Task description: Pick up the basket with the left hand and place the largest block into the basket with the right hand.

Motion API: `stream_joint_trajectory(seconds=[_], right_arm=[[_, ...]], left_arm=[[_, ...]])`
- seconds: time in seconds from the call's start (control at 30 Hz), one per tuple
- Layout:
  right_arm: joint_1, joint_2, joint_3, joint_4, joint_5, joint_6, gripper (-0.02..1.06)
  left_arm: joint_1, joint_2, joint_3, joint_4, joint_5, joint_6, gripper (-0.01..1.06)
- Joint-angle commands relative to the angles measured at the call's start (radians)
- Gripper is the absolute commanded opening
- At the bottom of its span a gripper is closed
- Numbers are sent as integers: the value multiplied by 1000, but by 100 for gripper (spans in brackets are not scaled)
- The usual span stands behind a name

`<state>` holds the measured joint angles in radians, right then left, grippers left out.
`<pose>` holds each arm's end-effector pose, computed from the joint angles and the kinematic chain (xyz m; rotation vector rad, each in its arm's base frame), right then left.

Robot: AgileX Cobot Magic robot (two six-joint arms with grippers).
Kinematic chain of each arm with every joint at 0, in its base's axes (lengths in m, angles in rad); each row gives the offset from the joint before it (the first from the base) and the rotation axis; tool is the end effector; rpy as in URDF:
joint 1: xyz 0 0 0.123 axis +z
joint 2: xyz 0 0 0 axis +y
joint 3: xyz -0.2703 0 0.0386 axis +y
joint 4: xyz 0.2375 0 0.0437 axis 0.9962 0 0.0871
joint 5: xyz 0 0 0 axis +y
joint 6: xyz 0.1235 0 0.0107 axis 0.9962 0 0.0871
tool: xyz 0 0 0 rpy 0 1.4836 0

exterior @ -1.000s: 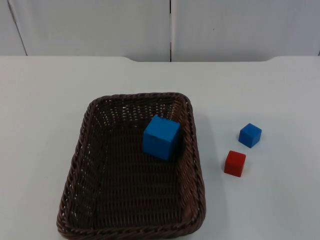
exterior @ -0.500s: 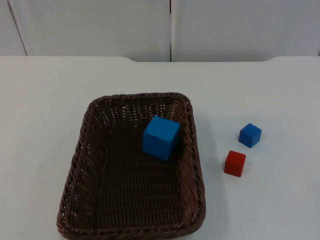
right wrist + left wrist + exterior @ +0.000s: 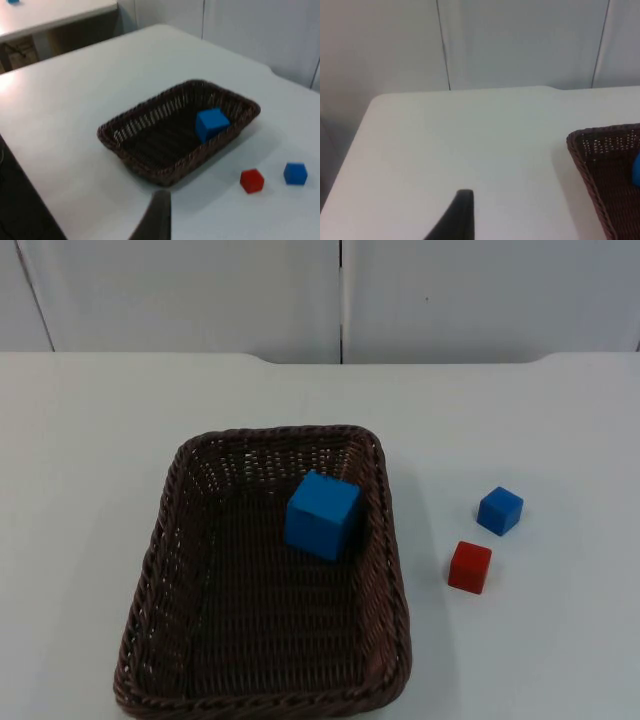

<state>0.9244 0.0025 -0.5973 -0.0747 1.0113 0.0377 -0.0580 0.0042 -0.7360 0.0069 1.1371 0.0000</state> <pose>0.0178 0.0105 0.2916 -0.8266 1.7534 0.5626 -0.0049 0.0011 0.3151 0.0532 1.8883 -0.0317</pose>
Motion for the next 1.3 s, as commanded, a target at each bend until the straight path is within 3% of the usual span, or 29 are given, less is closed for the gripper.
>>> stream_joint_trajectory(seconds=[0.0, 0.23, 0.6, 1.27], right_arm=[[5, -3, 9, -1, 26, 11, 80], [5, -3, 50, 1, 23, 26, 80], [5, -3, 83, -3, 68, 29, 80], [5, -3, 83, -3, 68, 26, 80]], left_arm=[[-1, -4, 30, 1, -4, -6, 105], [-1, -4, 226, 1, -42, -18, 105], [-1, -4, 241, 5, -63, -16, 105], [-1, -4, 241, -1, -63, 0, 105]])
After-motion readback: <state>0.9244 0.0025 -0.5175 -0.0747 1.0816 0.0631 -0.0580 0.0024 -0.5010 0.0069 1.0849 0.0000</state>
